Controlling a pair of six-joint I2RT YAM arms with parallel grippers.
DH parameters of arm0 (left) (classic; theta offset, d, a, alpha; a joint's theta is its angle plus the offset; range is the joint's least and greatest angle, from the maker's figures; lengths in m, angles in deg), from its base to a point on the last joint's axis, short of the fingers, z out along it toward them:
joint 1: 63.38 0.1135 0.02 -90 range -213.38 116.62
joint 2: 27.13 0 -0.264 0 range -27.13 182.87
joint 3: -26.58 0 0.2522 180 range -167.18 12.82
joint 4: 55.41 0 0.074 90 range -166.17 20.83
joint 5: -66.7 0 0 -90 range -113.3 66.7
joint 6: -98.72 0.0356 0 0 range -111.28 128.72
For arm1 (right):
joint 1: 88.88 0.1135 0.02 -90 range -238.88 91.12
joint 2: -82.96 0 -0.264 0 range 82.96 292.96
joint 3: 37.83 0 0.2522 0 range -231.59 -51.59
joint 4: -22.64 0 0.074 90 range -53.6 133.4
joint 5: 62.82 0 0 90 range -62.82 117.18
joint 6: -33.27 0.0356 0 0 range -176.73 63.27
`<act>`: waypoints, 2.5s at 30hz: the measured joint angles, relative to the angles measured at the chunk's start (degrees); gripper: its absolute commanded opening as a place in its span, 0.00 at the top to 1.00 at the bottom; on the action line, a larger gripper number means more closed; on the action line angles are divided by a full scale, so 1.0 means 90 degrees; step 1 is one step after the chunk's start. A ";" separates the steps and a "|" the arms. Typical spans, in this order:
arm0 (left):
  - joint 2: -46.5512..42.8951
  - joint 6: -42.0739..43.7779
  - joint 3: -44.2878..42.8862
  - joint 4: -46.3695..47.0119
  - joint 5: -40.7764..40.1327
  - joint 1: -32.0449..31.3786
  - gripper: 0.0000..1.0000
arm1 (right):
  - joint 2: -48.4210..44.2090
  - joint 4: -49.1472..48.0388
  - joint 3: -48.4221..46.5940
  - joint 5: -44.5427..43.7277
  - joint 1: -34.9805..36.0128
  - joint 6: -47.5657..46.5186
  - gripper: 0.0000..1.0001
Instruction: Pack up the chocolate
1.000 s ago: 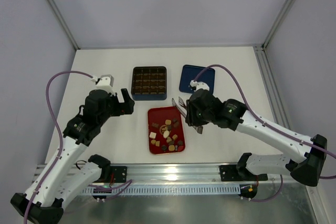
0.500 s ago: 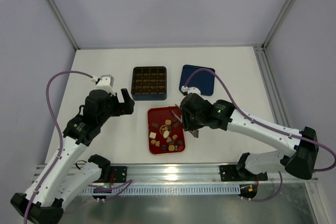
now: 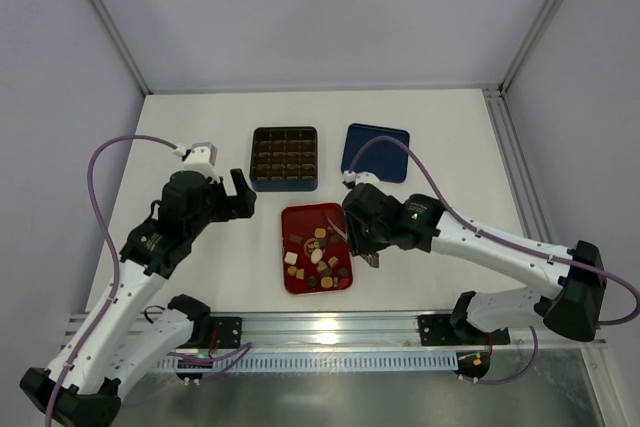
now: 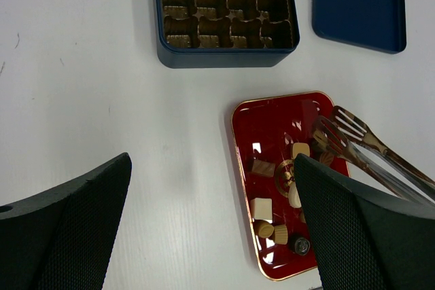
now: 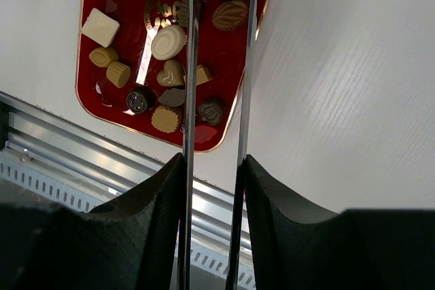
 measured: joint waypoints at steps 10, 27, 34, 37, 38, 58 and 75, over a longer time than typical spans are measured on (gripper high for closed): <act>-0.0002 -0.0005 0.0000 0.0000 0.0002 0.0000 0.00 | 0.0002 0.0039 0.0172 0.0056 0.0058 0.0002 0.59; -0.0005 -0.0010 0.0000 -0.0002 0.0002 0.0000 0.00 | 0.0056 0.0034 0.0284 0.0114 0.0083 0.0010 0.62; -0.0007 -0.0010 0.0000 -0.0002 0.0002 0.0000 0.00 | 0.0134 -0.0015 0.0316 0.0121 0.0083 0.0012 0.69; -0.0007 -0.0010 0.0000 0.0000 0.0002 0.0000 0.00 | 0.0153 -0.0019 0.0316 0.0119 0.0083 0.0012 0.72; -0.0007 -0.0010 0.0000 -0.0002 0.0002 0.0000 0.00 | 0.0155 -0.0017 0.0316 0.0119 0.0083 0.0012 0.73; -0.0034 -0.0007 0.0000 -0.0002 0.0002 0.0000 0.00 | 0.0153 0.0245 -0.0272 -0.0083 0.0083 -0.0024 0.74; -0.0180 -0.0010 0.0000 -0.0002 -0.0032 0.0000 0.00 | 0.2004 0.0185 -0.3281 -0.0056 -0.0612 -0.0804 0.74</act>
